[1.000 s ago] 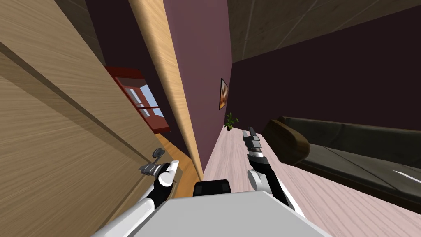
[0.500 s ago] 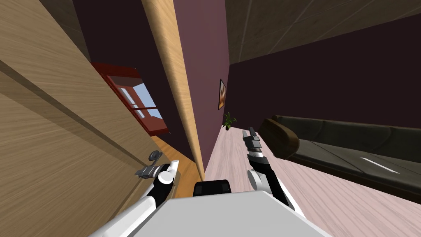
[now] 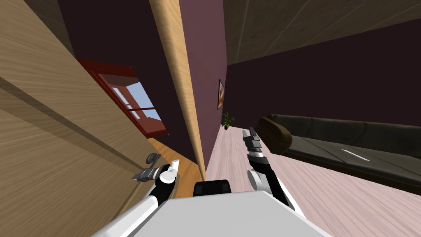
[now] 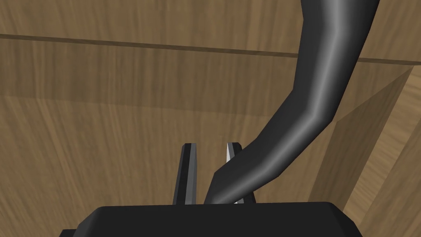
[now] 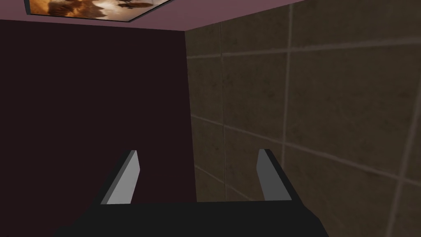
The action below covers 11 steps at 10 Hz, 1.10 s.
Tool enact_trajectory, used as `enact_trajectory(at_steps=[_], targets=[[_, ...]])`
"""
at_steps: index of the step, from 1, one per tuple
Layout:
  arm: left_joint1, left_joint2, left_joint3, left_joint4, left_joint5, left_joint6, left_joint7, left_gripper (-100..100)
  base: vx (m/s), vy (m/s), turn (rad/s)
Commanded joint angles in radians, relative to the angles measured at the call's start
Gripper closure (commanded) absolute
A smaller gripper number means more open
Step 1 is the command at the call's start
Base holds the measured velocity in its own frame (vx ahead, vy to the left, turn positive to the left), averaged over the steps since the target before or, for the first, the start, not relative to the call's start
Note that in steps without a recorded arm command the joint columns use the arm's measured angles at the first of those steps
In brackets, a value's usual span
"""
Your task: Push the door open
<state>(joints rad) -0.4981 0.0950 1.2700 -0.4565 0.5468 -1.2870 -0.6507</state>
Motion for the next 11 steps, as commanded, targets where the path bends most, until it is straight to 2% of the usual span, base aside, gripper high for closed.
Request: enact_trajectory(at_steps=[1,2,6,7,9,10,11], targets=[[-0.013,0.017,0.015,0.015,0.006,-0.039,-0.002,100,-0.023,0.107,-0.119],[-0.017,0.013,0.026,0.015,0.012,-0.051,-0.008,100,-0.005,0.101,-0.133],[-0.017,0.013,0.026,0.015,0.012,-0.051,-0.008,100,0.002,0.02,-0.003],[-0.028,0.004,0.061,0.015,0.03,-0.088,-0.026,100,-0.018,0.089,-0.207],[-0.028,0.004,0.061,0.015,0.03,-0.088,-0.026,100,-0.024,0.105,-0.089],[-0.035,-0.004,0.083,0.015,0.041,-0.112,-0.038,100,-0.011,0.099,-0.118],[-0.035,-0.004,0.083,0.015,0.041,-0.112,-0.038,100,-0.004,0.086,-0.087]])
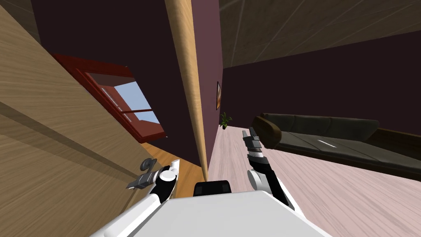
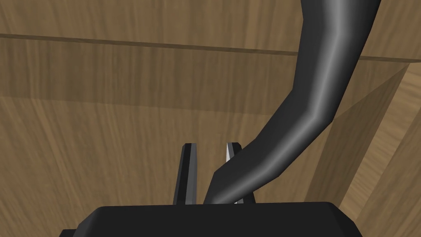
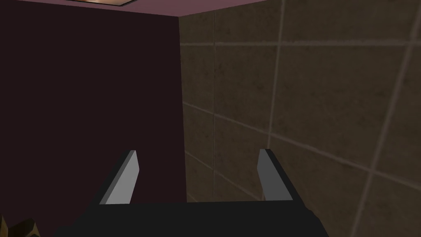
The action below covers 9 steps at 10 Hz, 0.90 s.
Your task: Push the door open
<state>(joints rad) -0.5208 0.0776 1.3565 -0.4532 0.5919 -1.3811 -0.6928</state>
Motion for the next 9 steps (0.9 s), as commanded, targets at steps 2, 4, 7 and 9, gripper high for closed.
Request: enact_trajectory(at_steps=[2,4,7,9], targets=[[-0.019,0.006,0.018,0.012,0.008,-0.041,-0.007,100,-0.005,0.08,-0.075],[-0.023,0.003,0.029,0.012,0.013,-0.053,-0.013,100,-0.01,0.075,-0.086],[-0.036,-0.013,0.069,0.012,0.035,-0.097,-0.034,100,-0.018,0.086,-0.12],[-0.049,-0.029,0.108,0.012,0.055,-0.139,-0.054,100,-0.017,0.209,-0.195]])
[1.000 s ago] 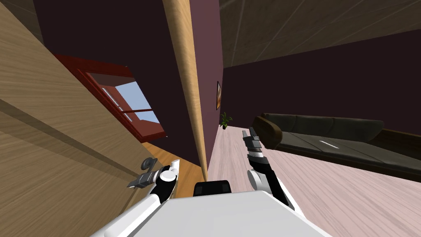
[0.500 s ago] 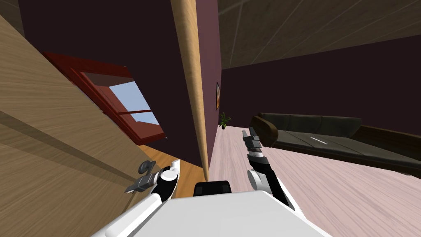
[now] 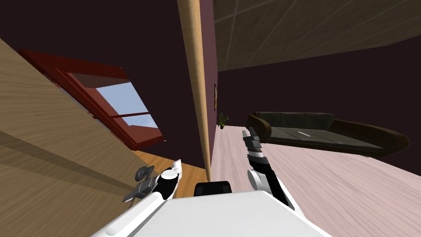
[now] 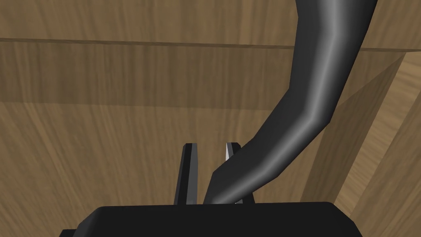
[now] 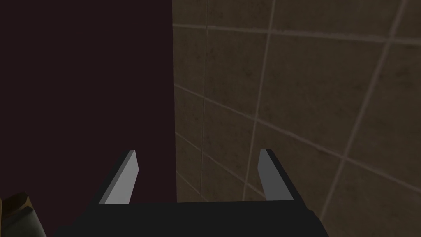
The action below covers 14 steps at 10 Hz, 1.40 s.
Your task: Push the door open
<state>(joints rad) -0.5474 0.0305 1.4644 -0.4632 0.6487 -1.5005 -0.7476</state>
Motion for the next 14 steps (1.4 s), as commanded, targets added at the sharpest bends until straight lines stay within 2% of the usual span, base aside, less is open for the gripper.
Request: enact_trajectory(at_steps=[1,3,12,13,14], targets=[[-0.025,0.014,0.008,0.022,0.002,-0.029,-0.004,100,-0.037,0.161,-0.106],[-0.034,0.001,0.034,0.022,0.016,-0.057,-0.017,100,-0.001,0.06,-0.001],[-0.034,0.001,0.034,0.022,0.016,-0.057,-0.017,100,0.002,-0.001,-0.003],[-0.019,0.012,0.061,-0.004,0.032,-0.061,-0.032,100,0.025,0.043,0.09],[-0.019,0.015,0.067,-0.005,0.036,-0.063,-0.035,100,0.01,0.043,0.057]])
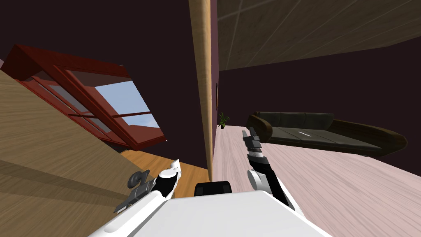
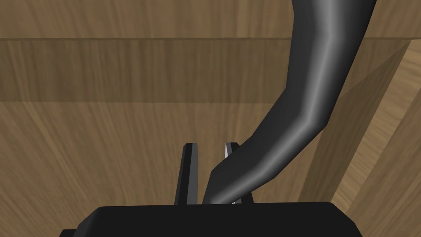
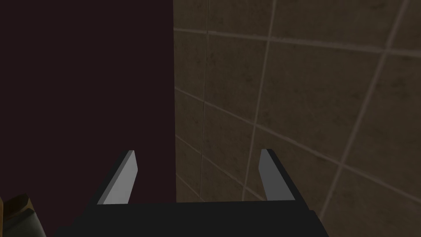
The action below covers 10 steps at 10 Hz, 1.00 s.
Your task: Push the door open
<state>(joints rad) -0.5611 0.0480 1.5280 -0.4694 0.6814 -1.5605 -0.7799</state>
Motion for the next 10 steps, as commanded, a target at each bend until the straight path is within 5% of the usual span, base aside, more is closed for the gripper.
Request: enact_trajectory(at_steps=[1,9,10], targets=[[-0.005,-0.002,0.004,0.001,0.003,-0.003,-0.003,100,0.001,0.032,0.026],[-0.005,-0.002,0.004,0.001,0.003,-0.003,-0.003,100,-0.002,0.008,0.001],[0.0,0.019,0.026,0.0,0.016,-0.009,-0.008,100,0.019,0.04,0.081]])
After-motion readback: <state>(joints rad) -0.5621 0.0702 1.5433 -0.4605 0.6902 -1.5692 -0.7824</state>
